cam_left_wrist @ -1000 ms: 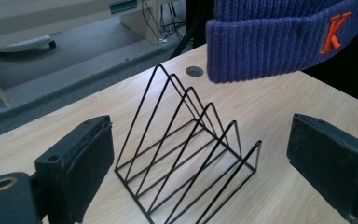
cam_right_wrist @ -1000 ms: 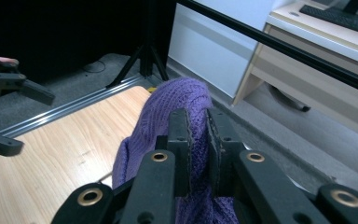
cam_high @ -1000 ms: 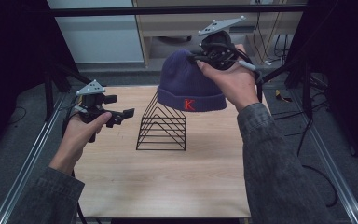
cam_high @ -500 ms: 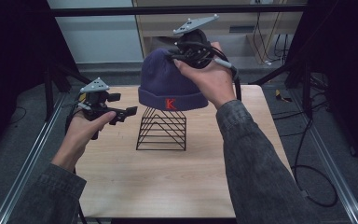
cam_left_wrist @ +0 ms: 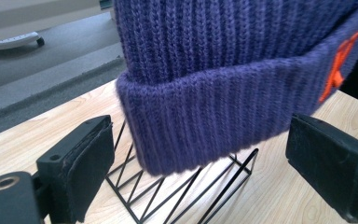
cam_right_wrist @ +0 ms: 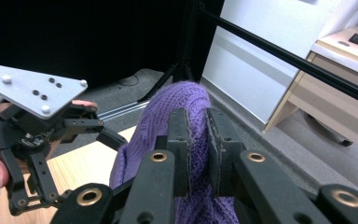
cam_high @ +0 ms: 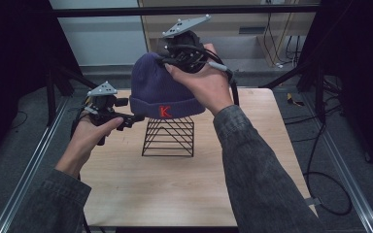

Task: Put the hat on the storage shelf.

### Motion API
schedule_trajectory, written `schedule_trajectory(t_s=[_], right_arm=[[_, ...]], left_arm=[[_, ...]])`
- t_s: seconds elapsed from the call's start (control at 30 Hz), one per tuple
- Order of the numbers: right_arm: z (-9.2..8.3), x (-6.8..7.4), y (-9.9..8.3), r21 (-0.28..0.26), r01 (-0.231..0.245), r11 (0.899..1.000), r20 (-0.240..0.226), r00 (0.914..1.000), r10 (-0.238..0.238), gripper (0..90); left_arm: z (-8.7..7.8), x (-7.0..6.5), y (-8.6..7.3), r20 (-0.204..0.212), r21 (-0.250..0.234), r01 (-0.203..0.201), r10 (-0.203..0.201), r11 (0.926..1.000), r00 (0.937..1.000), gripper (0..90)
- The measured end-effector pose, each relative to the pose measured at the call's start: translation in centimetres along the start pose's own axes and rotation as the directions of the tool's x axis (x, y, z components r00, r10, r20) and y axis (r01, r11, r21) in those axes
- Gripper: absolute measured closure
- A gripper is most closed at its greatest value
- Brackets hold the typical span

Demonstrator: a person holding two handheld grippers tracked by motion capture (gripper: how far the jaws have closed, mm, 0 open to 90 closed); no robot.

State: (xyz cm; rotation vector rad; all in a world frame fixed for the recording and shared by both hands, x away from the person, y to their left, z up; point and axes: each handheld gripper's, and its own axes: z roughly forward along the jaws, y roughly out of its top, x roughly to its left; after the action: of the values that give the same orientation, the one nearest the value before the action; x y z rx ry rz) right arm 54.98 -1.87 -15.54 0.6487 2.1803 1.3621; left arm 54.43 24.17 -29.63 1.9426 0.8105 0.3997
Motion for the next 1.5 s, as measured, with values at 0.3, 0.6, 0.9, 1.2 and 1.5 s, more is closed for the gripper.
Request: schedule_trajectory(t_s=[0.3, 0.6, 0.9, 1.2, 1.5], right_arm=[[0.0, 0.3, 0.1, -0.003, 0.001, 1.0, -0.009, 1.0, -0.001, 81.0], [0.0, 0.4, 0.1, -0.004, 0.002, 1.0, -0.015, 0.9999, -0.002, 81.0], [0.2, 0.4, 0.0, -0.002, 0.0, 1.0, -0.015, 0.9999, 0.0, 81.0], [0.4, 0.5, -0.1, -0.004, 0.001, 1.0, -0.02, 0.9998, -0.001, 81.1], [0.4, 0.1, -0.4, -0.005, -0.005, 1.0, -0.017, 0.9998, 0.005, 81.0]], left_arm=[[0.2, 0.2, -0.2, 0.011, 0.003, 0.01, -0.01, 0.9999, 0.9999, 6.3], [0.5, 0.3, -0.2, 0.025, 0.005, 0.019, -0.019, 0.9998, 0.9995, 5.2], [0.8, 0.3, -0.2, 0.055, 0.011, 0.034, -0.034, 0.9994, 0.9979, 5.1], [1.1, 0.0, -0.2, 0.062, 0.028, 0.026, -0.028, 0.9993, 0.9977, 17.9], [0.9, 0.4, -0.2, 0.025, 0.01, 0.062, -0.063, 0.998, 0.9977, 65.9]])
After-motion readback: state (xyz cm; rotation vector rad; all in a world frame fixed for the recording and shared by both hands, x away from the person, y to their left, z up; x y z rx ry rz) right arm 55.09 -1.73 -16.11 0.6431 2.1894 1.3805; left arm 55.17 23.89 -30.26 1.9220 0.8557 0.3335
